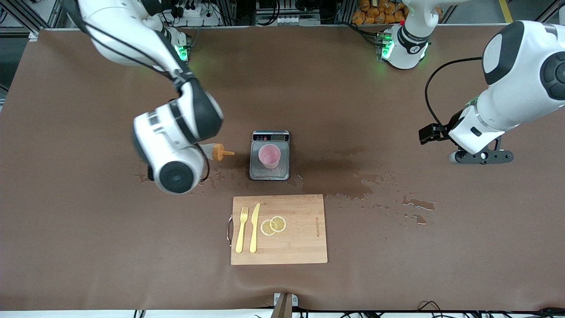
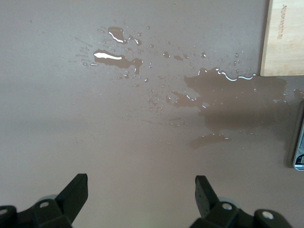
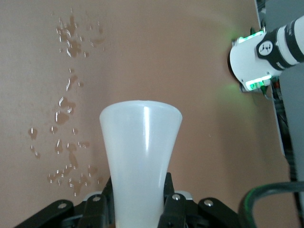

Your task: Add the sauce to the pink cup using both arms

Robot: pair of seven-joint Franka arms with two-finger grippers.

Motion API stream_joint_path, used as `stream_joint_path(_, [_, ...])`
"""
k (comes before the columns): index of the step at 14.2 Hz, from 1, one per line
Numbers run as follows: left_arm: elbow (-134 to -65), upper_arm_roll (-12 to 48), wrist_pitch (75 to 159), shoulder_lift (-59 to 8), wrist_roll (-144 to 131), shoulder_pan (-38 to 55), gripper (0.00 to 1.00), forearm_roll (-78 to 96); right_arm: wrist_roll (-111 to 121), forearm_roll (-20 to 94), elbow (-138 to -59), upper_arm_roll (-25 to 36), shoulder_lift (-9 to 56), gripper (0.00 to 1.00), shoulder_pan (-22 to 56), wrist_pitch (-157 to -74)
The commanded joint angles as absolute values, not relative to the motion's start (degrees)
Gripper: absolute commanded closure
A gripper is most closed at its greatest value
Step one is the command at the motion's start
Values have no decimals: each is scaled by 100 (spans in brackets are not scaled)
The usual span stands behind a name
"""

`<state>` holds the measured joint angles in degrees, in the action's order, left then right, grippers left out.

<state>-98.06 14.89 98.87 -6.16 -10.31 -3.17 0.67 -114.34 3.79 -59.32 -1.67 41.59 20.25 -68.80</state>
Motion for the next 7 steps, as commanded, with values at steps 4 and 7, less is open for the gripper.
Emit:
stream_joint_path(4, [-9826, 1512, 9695, -159, -624, -527, 0, 97, -9952, 1625, -6029, -237, 3647, 61, 731, -6689])
stream_joint_path(7, [-9800, 1503, 9458, 96, -624, -536, 0, 97, -9327, 2055, -6055, -237, 3665, 60, 222, -6557])
